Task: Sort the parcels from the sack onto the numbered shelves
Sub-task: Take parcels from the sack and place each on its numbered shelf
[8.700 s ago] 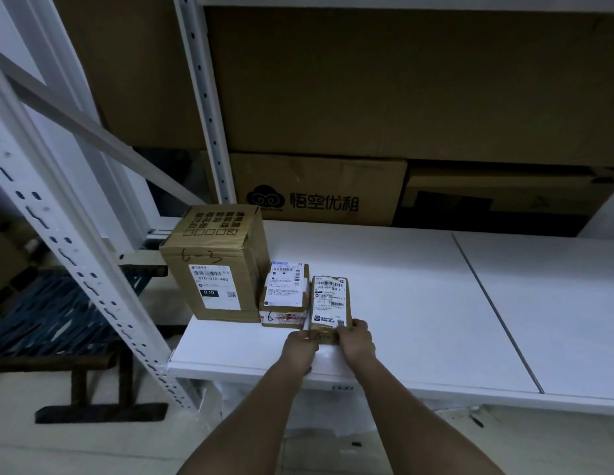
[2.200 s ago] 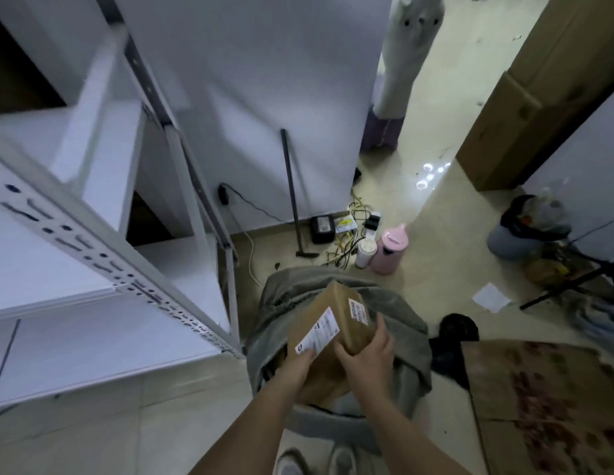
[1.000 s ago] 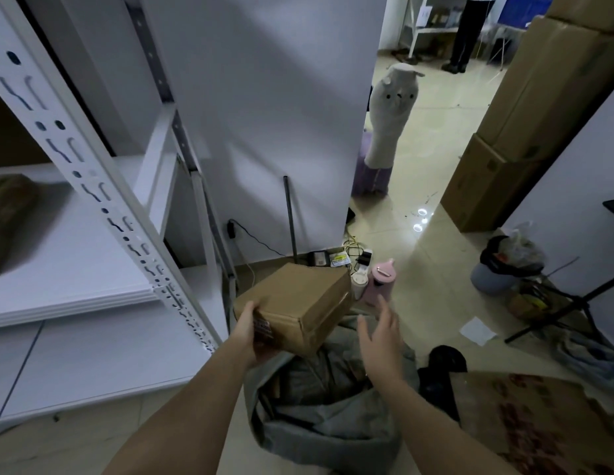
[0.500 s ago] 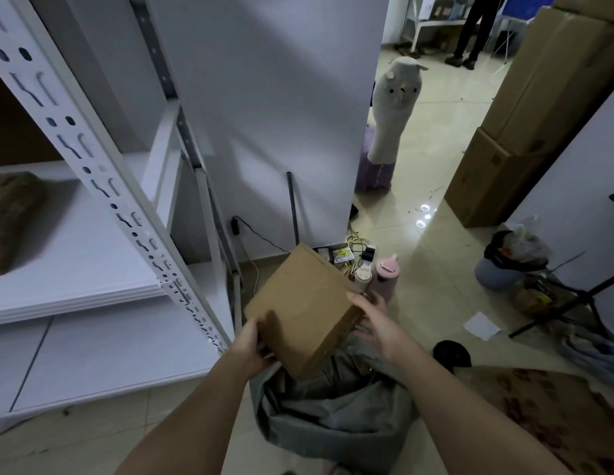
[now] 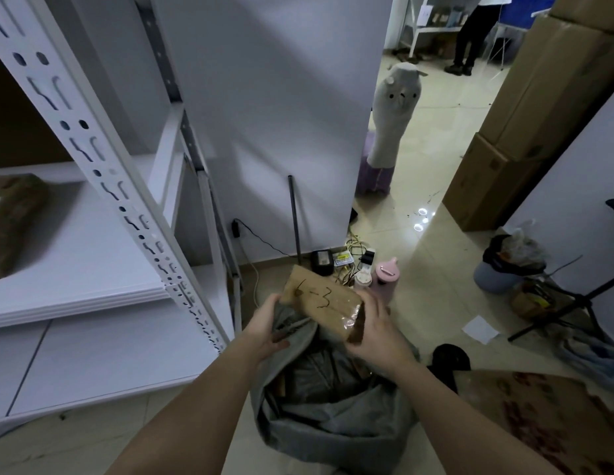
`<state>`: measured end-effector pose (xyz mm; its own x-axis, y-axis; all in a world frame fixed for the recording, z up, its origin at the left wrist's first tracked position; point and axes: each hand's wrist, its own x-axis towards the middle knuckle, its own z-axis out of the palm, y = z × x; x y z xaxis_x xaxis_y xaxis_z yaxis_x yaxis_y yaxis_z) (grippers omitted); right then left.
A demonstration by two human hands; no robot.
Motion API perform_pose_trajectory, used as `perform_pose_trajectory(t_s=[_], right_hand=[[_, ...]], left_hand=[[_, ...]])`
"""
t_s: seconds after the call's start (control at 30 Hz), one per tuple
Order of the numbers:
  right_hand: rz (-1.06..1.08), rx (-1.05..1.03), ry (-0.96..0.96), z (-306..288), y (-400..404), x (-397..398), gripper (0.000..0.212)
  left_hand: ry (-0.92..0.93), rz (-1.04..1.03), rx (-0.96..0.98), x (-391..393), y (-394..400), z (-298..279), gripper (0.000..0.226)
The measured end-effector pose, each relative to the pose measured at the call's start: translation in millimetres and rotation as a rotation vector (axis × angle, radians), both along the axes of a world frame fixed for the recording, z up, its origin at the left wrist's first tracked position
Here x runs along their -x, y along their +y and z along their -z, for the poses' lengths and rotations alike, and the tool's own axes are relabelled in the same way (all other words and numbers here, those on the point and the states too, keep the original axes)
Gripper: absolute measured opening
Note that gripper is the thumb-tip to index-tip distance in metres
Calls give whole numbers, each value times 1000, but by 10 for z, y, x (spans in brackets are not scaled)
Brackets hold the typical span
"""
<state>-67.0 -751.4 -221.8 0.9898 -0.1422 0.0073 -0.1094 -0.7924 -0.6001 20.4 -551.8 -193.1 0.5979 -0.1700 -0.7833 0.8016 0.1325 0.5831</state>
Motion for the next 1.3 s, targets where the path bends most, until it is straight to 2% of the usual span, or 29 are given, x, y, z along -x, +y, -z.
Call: perform_pose_trajectory(t_s=[0.17, 0.27, 0.37, 0.47, 0.53, 0.6, 0.63, 0.73, 0.8, 0.87, 1.0, 1.17, 1.3], right_hand=[[-260, 272, -91, 10, 20, 18, 101], [-390, 375, -206, -36, 111, 37, 102], [-477, 460, -314, -46, 184, 60, 94], [-466, 509, -227, -93, 249, 148, 99], [-391, 489, -90, -153, 293, 254, 105], [-240, 334, 91, -191, 369, 347, 103], [-117, 162, 182, -189, 424, 374, 98], [338, -599, 371, -237, 656, 426, 81], [460, -886, 509, -293, 804, 530, 71], [438, -952, 584, -302, 937, 700, 67], [379, -943, 634, -223, 1189, 1057, 63], [307, -892, 639, -177, 1637, 1277, 61], [227, -870, 666, -239, 2124, 1313, 53]], left_hand=[[-13, -16, 11, -86, 124, -90, 63], [27, 29, 21, -77, 254, -104, 54], [45, 72, -57, -5, 369, -93, 52], [34, 33, -107, 108, 438, -113, 46], [16, -10, -124, 206, 478, -117, 38], [-21, -48, -120, 296, 543, -119, 44], [-38, -70, -114, 333, 579, -100, 52], [-69, -123, -123, 552, 693, -121, 62], [-74, -152, -118, 785, 790, -113, 65], [-67, -169, -114, 1061, 892, -110, 70], [-45, -208, -173, 1626, 1106, -165, 52], [-15, -301, -207, 2114, 1552, -202, 63], [6, -337, -234, 2366, 2078, -266, 53]])
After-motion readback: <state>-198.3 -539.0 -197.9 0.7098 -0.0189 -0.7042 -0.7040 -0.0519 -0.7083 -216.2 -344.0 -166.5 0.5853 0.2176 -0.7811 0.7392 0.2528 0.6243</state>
